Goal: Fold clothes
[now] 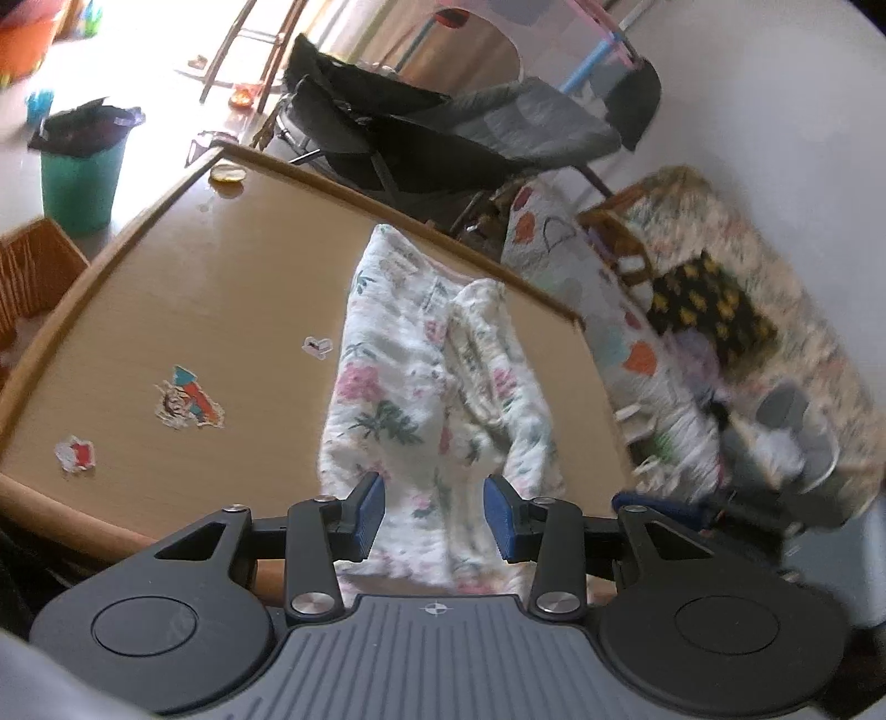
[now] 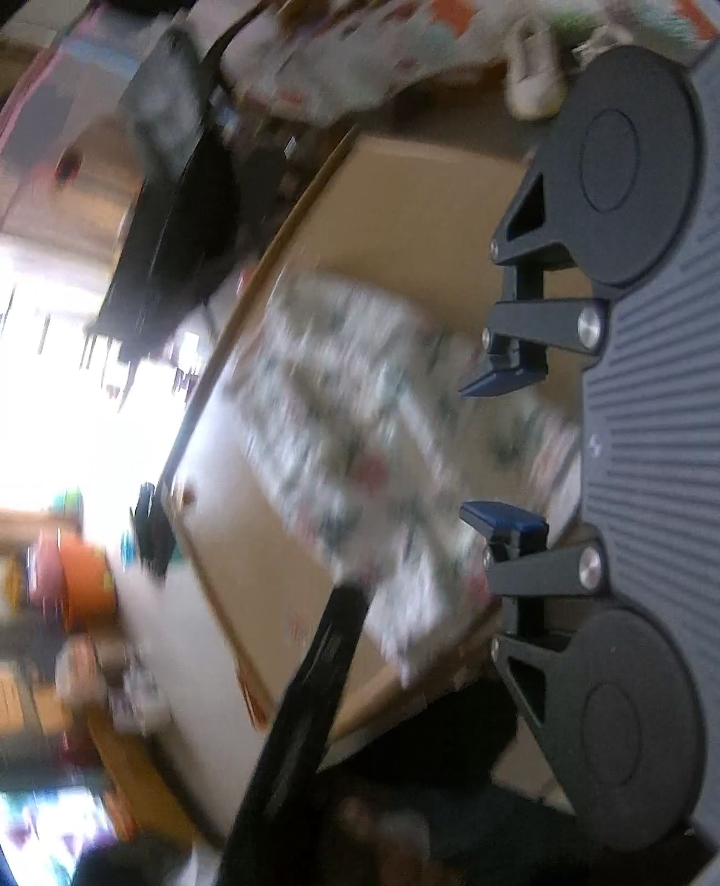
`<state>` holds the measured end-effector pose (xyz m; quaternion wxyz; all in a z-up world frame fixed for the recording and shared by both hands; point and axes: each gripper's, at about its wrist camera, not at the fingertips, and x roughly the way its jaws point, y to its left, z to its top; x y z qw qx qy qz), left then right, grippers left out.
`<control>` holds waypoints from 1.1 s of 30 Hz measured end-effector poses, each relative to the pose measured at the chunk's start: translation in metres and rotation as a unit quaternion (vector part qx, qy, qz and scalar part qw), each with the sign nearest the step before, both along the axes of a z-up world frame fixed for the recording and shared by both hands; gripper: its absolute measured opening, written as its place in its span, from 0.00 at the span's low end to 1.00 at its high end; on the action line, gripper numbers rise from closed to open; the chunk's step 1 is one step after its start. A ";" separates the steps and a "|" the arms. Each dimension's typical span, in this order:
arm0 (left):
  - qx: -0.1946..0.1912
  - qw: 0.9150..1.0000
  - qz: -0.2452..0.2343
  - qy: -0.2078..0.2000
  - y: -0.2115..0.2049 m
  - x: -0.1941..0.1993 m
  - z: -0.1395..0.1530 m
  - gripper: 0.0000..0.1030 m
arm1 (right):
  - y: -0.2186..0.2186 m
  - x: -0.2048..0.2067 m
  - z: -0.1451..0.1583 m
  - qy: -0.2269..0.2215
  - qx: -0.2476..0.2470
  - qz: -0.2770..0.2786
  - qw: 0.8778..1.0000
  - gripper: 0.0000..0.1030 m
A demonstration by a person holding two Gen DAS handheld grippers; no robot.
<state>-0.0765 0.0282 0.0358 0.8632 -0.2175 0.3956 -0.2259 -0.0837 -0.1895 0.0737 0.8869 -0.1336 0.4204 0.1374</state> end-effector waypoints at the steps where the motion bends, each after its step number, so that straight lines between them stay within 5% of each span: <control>1: -0.012 1.000 0.006 0.003 0.000 0.002 0.001 0.41 | -0.007 0.001 -0.004 -0.003 -0.004 -0.024 1.000 0.40; 8: -0.019 1.000 0.006 0.010 -0.038 0.024 0.013 0.40 | -0.041 0.002 -0.031 -0.016 -0.023 -0.106 0.994 0.40; 17: 0.001 0.999 0.000 0.048 -0.105 0.066 0.008 0.37 | -0.068 0.008 -0.031 -0.015 0.042 -0.131 0.990 0.40; 26: 0.018 0.997 0.011 0.081 -0.122 0.086 -0.010 0.37 | -0.106 0.013 -0.035 0.014 0.137 -0.191 0.972 0.40; 33: 0.020 0.995 0.015 0.095 -0.128 0.092 -0.022 0.35 | -0.108 0.014 -0.039 0.025 0.148 -0.192 0.970 0.40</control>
